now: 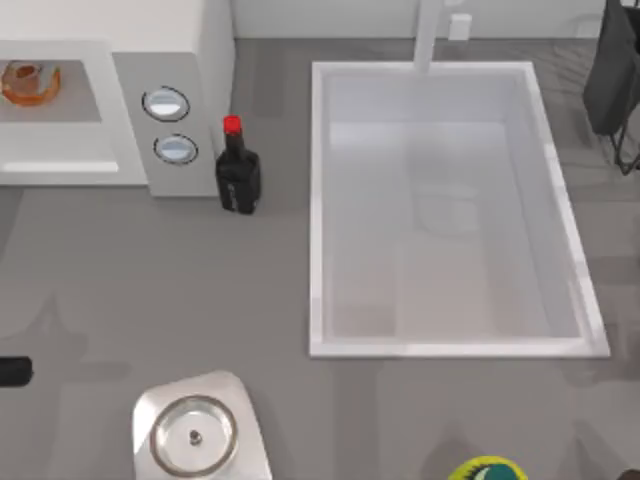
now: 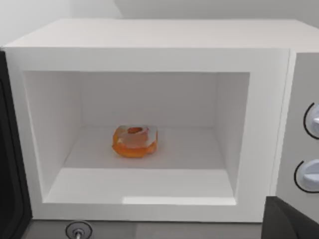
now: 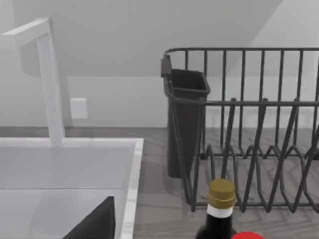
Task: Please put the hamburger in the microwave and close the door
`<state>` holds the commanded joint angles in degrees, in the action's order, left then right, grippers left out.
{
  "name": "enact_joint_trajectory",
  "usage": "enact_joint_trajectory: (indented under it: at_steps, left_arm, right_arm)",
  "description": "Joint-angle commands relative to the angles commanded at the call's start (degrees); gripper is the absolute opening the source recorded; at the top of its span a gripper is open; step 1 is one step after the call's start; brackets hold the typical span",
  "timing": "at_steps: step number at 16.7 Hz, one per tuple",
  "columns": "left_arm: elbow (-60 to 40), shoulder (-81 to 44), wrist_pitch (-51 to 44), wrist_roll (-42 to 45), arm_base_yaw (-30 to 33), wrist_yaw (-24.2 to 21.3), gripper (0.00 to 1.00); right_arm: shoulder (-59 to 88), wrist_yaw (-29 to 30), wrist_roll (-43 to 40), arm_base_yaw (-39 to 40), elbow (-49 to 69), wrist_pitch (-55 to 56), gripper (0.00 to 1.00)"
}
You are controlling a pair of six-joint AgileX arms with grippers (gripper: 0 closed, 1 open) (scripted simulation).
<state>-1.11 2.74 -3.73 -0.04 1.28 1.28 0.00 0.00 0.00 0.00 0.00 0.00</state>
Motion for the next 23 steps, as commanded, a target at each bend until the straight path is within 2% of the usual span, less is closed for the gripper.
enact_joint_trajectory:
  at_steps: [7, 16, 23]
  left_arm:
    - [-1.46, 3.67, -5.26, -0.06, 1.71, 1.71, 0.00]
    - [-3.78, -3.45, -0.72, 0.06, -0.68, -0.52, 0.00]
    - [-2.23, -4.38, 1.35, 0.08, -0.39, -0.39, 0.00]
  right_arm:
    - [0.00, 0.00, 0.00, 0.00, 0.00, 0.00, 1.00]
    - [0.00, 0.00, 0.00, 0.00, 0.00, 0.00, 1.00]
    - [0.00, 0.00, 0.00, 0.00, 0.00, 0.00, 1.00]
